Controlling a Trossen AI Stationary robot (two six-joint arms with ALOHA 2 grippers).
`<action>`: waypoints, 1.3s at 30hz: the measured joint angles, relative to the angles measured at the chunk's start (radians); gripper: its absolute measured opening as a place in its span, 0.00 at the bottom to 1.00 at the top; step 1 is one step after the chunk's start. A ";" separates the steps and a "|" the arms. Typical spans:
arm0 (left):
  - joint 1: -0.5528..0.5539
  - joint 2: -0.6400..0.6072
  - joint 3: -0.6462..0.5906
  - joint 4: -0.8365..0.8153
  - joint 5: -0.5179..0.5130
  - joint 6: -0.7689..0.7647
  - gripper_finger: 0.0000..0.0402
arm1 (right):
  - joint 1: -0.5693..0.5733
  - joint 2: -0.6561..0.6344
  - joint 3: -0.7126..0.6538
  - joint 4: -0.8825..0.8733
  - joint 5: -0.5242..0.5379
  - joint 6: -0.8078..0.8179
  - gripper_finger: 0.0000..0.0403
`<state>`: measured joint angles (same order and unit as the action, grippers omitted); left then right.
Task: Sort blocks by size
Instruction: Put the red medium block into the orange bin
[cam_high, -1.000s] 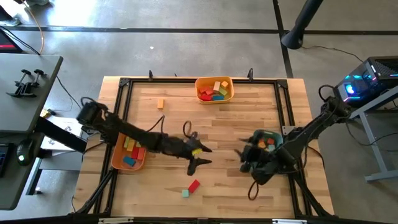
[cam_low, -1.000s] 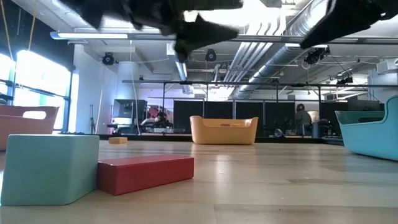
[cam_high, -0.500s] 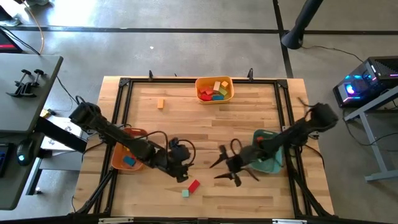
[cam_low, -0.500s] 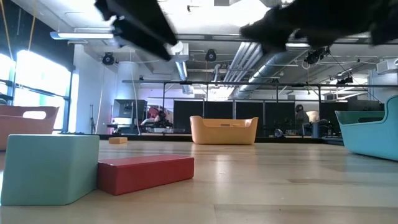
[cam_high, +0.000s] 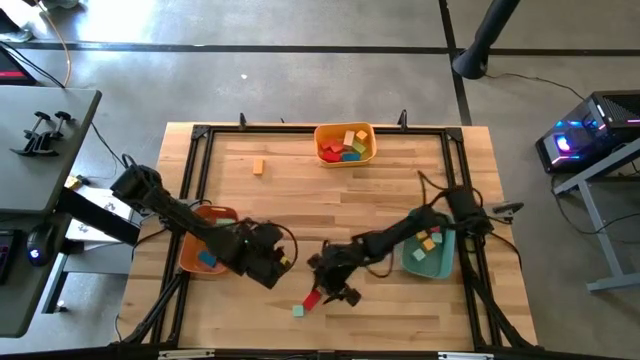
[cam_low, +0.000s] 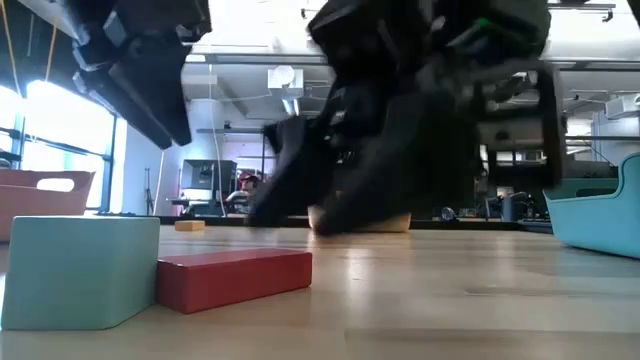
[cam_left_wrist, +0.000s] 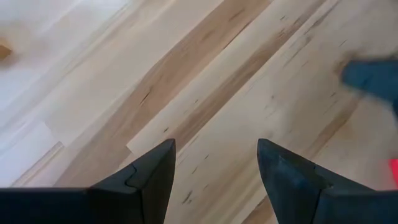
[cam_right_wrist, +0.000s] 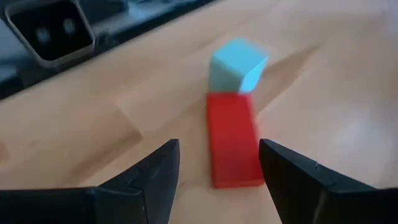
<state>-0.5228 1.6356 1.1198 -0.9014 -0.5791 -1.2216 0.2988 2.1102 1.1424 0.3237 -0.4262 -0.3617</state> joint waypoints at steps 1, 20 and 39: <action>-0.008 0.000 0.000 -0.002 -0.010 -0.007 0.53 | -0.005 0.026 0.035 -0.039 -0.021 -0.008 0.54; -0.070 0.000 0.000 -0.029 -0.163 -0.024 0.53 | -0.072 0.031 0.184 -0.332 0.228 0.049 0.51; -0.086 0.000 -0.075 -0.028 -0.387 -0.215 0.53 | -0.016 0.040 0.184 -0.078 0.120 0.006 0.45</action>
<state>-0.6090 1.6360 1.0446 -0.9297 -0.9661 -1.4362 0.2825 2.1497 1.3266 0.2461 -0.3065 -0.3553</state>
